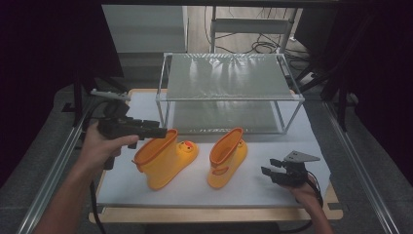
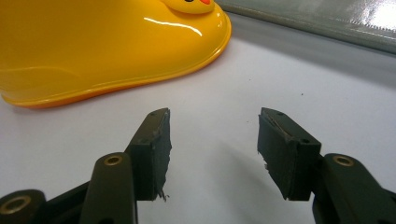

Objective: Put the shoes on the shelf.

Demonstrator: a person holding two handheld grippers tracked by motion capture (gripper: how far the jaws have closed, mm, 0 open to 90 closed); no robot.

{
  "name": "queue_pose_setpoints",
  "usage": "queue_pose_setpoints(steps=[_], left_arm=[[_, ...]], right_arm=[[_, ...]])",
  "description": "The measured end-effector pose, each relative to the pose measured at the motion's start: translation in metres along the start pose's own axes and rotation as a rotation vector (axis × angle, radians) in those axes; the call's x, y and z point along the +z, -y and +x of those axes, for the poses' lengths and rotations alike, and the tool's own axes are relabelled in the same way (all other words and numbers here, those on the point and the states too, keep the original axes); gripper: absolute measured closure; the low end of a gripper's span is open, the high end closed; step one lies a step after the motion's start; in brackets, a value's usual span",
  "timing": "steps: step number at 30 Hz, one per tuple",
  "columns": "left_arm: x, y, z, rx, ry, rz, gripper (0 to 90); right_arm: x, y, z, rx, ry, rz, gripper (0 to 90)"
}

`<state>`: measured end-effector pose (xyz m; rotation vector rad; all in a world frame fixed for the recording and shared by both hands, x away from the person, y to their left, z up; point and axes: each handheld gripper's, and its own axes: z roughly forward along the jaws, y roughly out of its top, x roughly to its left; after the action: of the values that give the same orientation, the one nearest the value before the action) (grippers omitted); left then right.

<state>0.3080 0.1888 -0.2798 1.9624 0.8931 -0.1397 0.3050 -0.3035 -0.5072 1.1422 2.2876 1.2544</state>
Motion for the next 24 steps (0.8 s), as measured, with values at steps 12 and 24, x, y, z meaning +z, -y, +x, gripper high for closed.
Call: queue_pose_setpoints(steps=[12,24], left_arm=[[0.041,-0.048,-0.022,0.032,0.006,0.127,46.3],[0.098,-0.067,-0.032,0.044,-0.015,0.247,47.3]], right_arm=[[0.000,0.000,0.001,-0.008,0.003,0.009,44.9],[0.002,-0.001,0.003,-0.007,-0.020,0.022,44.6]])
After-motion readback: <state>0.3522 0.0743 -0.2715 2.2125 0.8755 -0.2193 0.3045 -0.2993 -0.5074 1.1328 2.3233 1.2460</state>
